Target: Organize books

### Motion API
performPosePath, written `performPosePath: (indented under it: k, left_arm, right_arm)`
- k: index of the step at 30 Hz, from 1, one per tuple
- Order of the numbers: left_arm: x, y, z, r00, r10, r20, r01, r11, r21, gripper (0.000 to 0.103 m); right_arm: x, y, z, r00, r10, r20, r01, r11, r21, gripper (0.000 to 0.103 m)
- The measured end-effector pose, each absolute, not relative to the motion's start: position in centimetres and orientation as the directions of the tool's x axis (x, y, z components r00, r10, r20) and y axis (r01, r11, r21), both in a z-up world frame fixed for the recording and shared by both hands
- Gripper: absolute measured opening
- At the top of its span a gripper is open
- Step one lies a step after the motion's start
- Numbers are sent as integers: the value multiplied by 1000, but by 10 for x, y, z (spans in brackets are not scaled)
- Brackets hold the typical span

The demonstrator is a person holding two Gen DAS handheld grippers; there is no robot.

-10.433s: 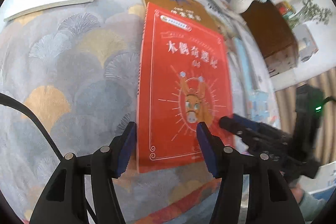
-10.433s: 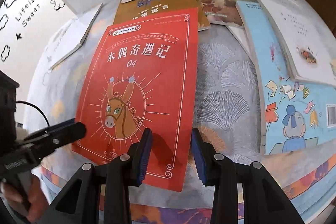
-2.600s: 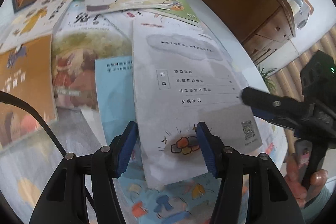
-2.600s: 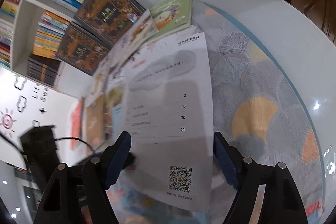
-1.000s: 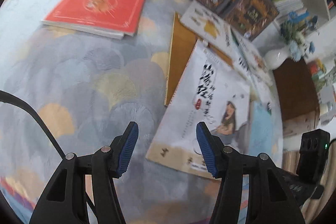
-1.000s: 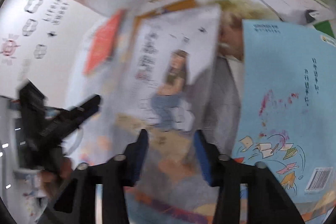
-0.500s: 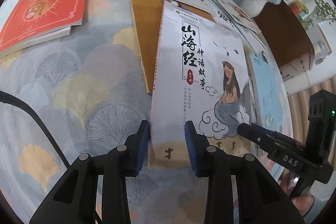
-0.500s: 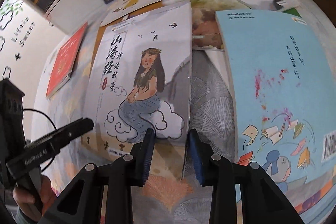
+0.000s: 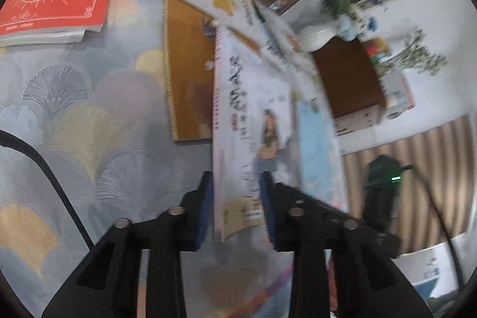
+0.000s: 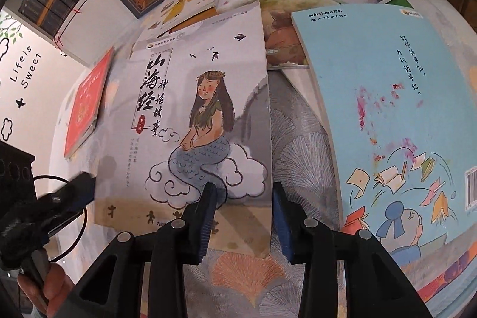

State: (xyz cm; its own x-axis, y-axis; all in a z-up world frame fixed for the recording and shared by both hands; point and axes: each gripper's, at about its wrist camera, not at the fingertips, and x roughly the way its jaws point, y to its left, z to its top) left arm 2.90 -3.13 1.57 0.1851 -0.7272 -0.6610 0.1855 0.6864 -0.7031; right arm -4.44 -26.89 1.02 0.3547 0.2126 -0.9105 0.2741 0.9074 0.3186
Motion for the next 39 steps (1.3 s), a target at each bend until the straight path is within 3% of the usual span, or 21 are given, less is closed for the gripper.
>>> performPosePath:
  k: [8,11,18,26,28,30,33,39]
  left_arm:
    - [28,-62,3,141,-723,-676,206,690,-694,13]
    - [35,-58,12,146,-763,-630,183,647,-741,12]
    - [58,-52,27,112,-866,-487,103,497,-862,12]
    - [67,-48,24,95,-909,-407,6,409,-912,12]
    - [67,-44,18,98,-914,-394,-33,393,-919,12]
    - [66,-41,15,99,-907,-410,-38,408,-912,12]
    - [63,-38,19,110,-859,-500,23,505,-863,12]
    - [47,-52,41,151,-737,-659,255,673,-694,11]
  right_arm:
    - [-46,-267,10,367,226,-903,284,897,339,46]
    - [-50,-275,10,345,307,-887,311,854,417,56]
    - [-65,-309,-4,383,571,-726,396,609,688,73]
    - [-47,-315,-22,454,692,-561,394,409,823,73]
    - [-40,-313,-25,465,716,-521,391,362,846,70]
    - [-35,-309,-22,479,714,-510,385,352,853,52]
    - [-35,-307,-8,474,670,-571,354,449,820,30]
    - [-29,-277,45,451,500,-739,172,764,622,28]
